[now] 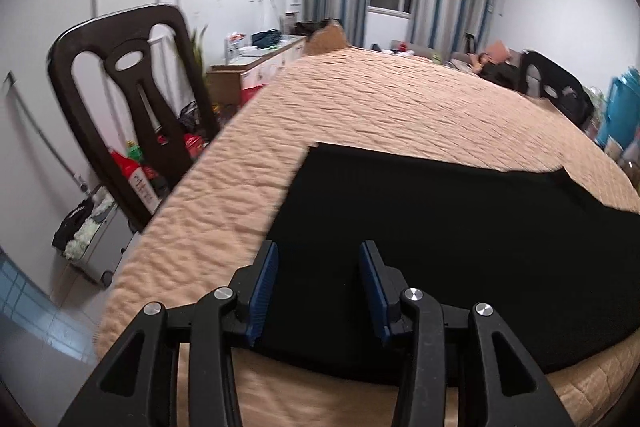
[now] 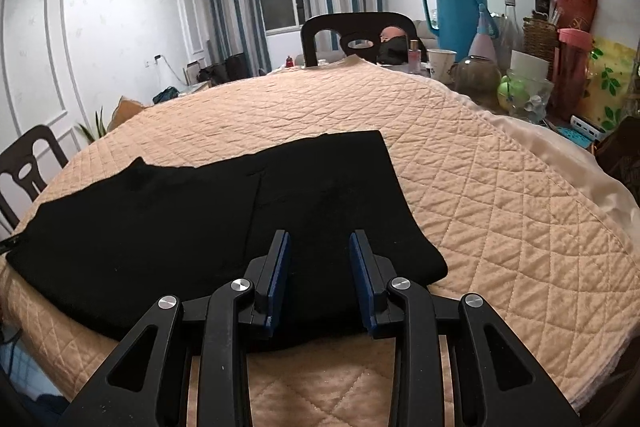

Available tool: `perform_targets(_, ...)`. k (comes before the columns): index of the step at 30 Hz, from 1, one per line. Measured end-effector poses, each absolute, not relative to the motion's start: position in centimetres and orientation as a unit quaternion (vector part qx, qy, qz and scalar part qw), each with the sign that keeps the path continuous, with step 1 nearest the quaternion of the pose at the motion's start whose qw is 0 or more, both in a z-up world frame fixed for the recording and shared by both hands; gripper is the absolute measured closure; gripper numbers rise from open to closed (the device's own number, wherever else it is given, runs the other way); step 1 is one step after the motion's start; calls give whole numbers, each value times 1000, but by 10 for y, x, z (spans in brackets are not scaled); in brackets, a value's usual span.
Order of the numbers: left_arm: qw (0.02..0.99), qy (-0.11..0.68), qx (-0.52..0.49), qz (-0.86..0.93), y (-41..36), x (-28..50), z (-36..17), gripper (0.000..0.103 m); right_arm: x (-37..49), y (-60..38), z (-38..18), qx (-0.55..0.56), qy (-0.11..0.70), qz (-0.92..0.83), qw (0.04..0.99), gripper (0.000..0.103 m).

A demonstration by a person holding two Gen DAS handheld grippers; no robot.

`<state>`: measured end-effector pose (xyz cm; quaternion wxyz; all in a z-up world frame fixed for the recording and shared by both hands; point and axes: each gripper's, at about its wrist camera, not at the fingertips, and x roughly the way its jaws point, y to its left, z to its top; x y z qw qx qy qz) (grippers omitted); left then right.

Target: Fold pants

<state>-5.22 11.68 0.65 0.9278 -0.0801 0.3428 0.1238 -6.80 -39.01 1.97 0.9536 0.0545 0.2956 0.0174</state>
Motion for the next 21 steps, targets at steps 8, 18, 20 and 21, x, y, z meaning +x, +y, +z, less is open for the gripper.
perform_targets(8,929,343,-92,101,135,-54,4,44,-62,-359,31,49,276,71,957,71)
perform_targets(18,937,331,-50,100,110,-53,-2,62,-55,-343,31,53,273,99,956,71)
perform_targets(20,937,332,-47,97,108,-53,-1,67,-55,-343,31,56,272,100,955,71)
perform_targets(21,937,333,-49,93,109,-53,-1,70,-54,-343,30,56,272,100,955,71)
